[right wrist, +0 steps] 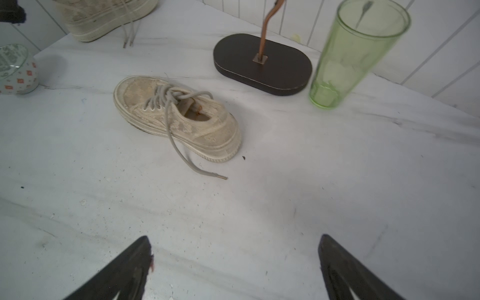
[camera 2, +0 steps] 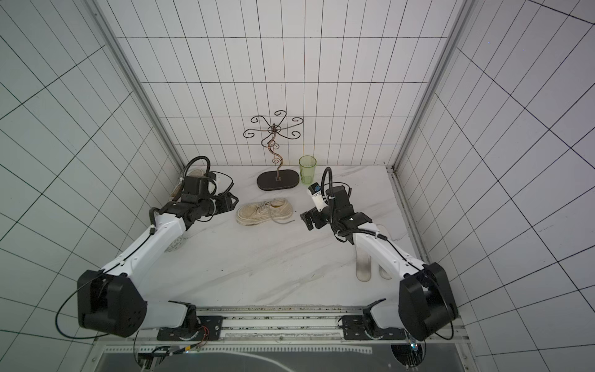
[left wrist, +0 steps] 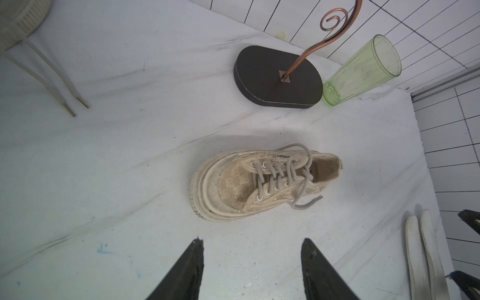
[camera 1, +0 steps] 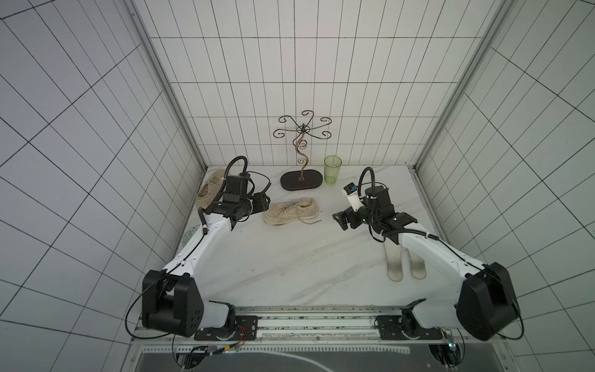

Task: Remove the insole from the shoe
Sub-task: Adjust the shoe at the center of the board.

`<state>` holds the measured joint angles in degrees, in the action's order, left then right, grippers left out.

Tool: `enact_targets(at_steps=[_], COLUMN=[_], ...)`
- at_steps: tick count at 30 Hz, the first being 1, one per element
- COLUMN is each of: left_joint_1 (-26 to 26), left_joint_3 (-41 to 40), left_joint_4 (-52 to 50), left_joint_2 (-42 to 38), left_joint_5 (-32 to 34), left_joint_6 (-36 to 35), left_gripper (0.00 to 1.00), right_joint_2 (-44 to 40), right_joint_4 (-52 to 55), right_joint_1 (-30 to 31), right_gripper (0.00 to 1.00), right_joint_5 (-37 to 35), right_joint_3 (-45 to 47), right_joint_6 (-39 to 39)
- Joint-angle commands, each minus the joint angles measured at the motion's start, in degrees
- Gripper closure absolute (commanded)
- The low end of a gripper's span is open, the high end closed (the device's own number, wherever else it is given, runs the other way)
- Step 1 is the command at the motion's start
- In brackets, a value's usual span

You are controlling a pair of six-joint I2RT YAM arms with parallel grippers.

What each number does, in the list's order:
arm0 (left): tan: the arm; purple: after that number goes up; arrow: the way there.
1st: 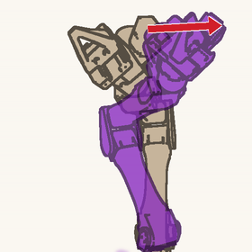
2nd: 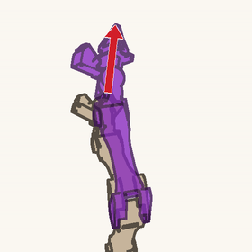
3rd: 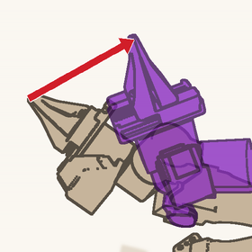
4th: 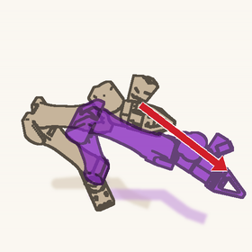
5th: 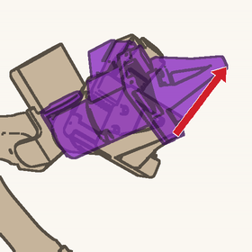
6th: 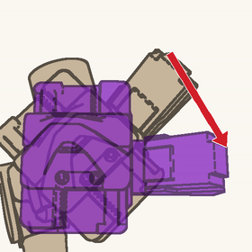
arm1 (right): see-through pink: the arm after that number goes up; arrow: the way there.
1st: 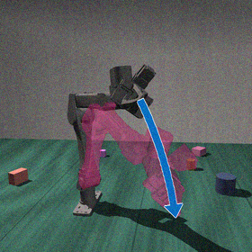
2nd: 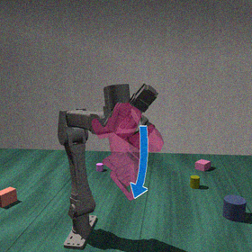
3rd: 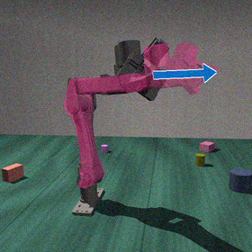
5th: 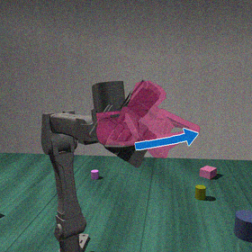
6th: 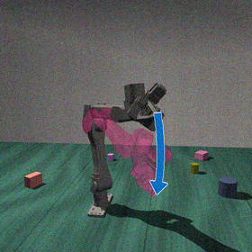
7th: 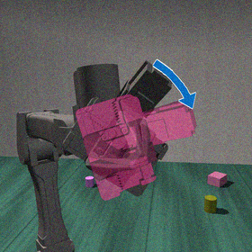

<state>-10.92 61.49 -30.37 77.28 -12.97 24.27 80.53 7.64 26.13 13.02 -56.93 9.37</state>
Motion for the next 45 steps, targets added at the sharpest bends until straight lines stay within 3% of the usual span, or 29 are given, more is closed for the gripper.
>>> enact_targets(at_steps=[1, 5, 8, 14, 20, 24, 30, 36, 41, 45], left_joint_1=[-5.27, -13.58, -16.69, -19.49, -19.67, -19.44, -19.13, -19.12, -19.07, -18.60], left_joint_3=[-4.33, -7.89, -8.60, -12.55, -15.18, -15.38, -15.66, -16.86, -16.54, -13.19], left_joint_4=[5.48, 12.47, 13.53, 16.74, 15.09, 13.91, 13.38, 13.91, 11.93, 4.65], left_joint_2=[-2.14, -1.20, -0.62, -3.04, -6.07, -7.20, -6.58, -5.14, -3.68, -0.04], left_joint_5=[-1.28, 1.53, 4.74, 7.69, 9.86, 11.35, 11.80, 10.85, 11.90, 15.23], left_joint_6=[9.27, 19.86, 24.60, 29.29, 29.43, 28.51, 27.67, 27.91, 25.29, 20.42], left_gripper=[0.41, 0.41, 0.41, 0.41, 0.41, 0.41, 0.41, 0.41, 0.41, 0.41], right_joint_2=[3.97, 13.30, 21.17, 34.91, 45.23, 44.80, 37.07, 30.48, 26.61, 21.59], right_joint_4=[-4.80, -3.13, 0.05, 4.43, 12.61, 13.39, 5.12, -6.92, -12.31, -12.56], right_joint_1=[0.60, 0.44, 0.50, -0.52, -1.62, -1.48, 2.01, 7.85, 10.21, 9.15], right_gripper=[0.03, 0.07, 0.09, 0.14, 0.22, 0.32, 0.36, 0.35, 0.34, 0.32], right_joint_5=[1.39, 3.84, 5.74, 11.06, 21.81, 28.25, 33.40, 33.30, 31.79, 27.76], right_joint_3=[-10.07, -18.68, -26.58, -39.70, -48.19, -42.60, -26.46, -13.13, -8.30, -6.32], right_joint_6=[7.86, 10.54, 10.90, 9.34, 7.35, 4.78, 0.36, -8.80, -14.91, -17.65])
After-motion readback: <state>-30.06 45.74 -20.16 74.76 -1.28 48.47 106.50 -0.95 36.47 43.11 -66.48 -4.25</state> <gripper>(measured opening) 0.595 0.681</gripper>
